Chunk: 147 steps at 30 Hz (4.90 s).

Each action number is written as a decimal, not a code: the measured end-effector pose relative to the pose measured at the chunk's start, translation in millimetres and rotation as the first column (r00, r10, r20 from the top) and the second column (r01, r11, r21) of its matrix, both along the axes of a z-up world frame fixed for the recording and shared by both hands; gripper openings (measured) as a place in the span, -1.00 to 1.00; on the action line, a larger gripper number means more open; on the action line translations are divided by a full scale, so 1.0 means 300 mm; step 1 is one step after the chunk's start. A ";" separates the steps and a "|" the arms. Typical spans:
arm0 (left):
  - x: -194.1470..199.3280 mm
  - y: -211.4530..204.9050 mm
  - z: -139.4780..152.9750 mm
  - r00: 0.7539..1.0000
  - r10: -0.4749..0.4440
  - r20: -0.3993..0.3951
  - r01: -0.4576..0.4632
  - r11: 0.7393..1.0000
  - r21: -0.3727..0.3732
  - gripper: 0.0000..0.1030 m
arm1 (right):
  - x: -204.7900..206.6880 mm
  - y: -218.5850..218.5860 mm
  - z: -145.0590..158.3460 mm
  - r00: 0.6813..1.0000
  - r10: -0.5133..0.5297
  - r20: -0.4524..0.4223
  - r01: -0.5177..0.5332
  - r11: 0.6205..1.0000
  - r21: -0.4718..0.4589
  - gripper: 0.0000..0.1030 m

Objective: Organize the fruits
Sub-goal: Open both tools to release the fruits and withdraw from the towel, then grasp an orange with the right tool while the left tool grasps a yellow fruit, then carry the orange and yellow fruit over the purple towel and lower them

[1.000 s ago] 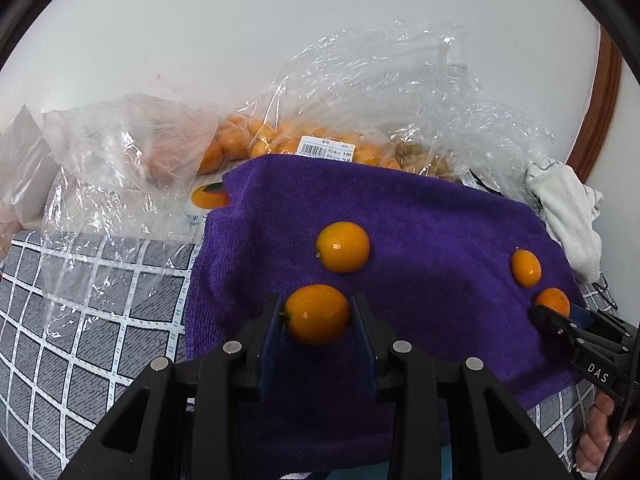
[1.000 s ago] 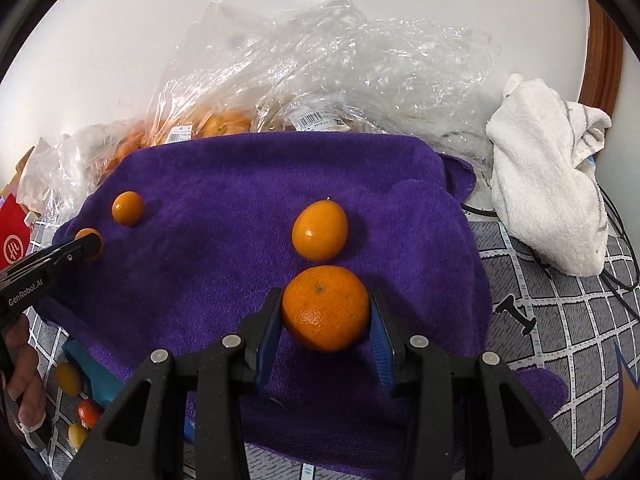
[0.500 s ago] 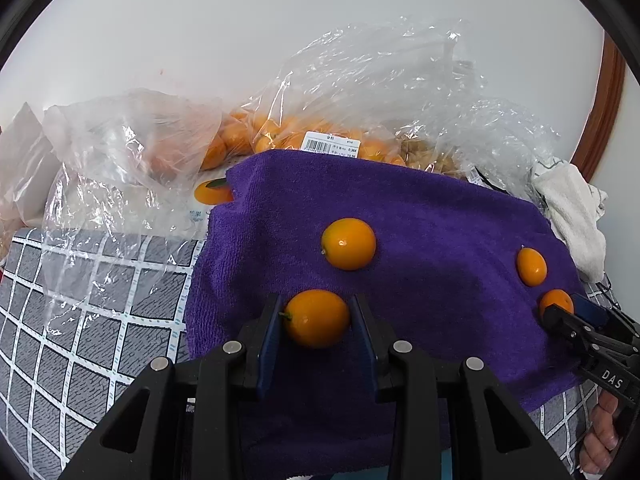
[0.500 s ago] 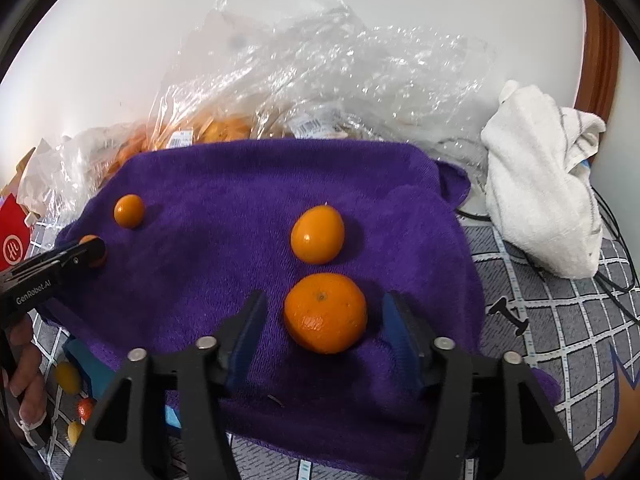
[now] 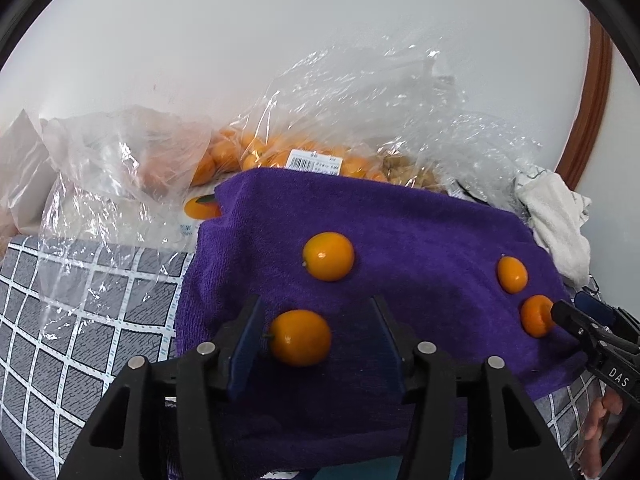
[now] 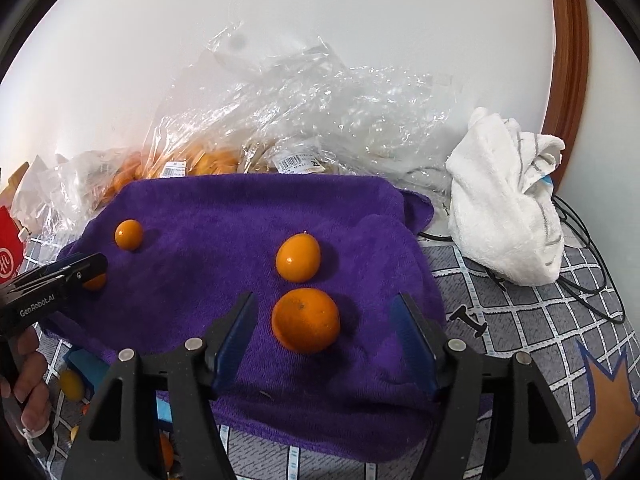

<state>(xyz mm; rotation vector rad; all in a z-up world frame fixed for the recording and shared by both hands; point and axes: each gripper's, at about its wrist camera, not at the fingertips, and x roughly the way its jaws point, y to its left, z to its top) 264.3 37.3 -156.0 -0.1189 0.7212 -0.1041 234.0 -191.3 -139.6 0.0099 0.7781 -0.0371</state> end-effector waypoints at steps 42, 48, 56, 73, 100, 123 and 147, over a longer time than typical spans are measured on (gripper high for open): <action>-0.364 0.239 0.103 0.997 0.072 -0.007 -0.072 0.997 -0.011 0.17 | -0.354 0.194 -0.061 0.956 0.252 -0.149 -0.230 0.961 0.154 -0.33; -0.379 0.242 0.076 0.997 0.067 -0.031 -0.068 0.997 -0.040 0.17 | -0.340 0.174 -0.070 0.953 0.250 -0.168 -0.220 0.959 0.178 -0.43; -0.383 0.206 0.065 0.998 0.039 -0.050 -0.040 0.999 -0.020 0.17 | -0.377 0.090 -0.034 0.976 0.172 -0.134 -0.158 0.982 0.103 -0.43; -0.361 0.085 -0.017 0.989 -0.083 -0.125 0.077 0.996 -0.055 0.17 | -0.392 0.066 -0.103 0.982 0.154 -0.112 -0.146 0.987 0.071 -0.38; -0.353 0.010 -0.065 0.984 -0.163 -0.073 0.154 0.980 -0.124 -0.46 | -0.363 -0.033 -0.122 0.994 0.069 -0.090 -0.056 0.989 0.139 -0.38; -0.403 0.200 0.048 1.000 -0.001 0.019 0.005 0.967 -0.255 -0.46 | -0.369 -0.047 0.035 0.999 0.052 -0.011 -0.050 0.987 0.152 -0.38; -0.155 0.152 0.159 0.998 0.012 -0.066 -0.023 0.987 -0.158 -0.46 | -0.045 -0.050 0.006 0.994 0.062 -0.094 -0.043 0.980 0.195 -0.38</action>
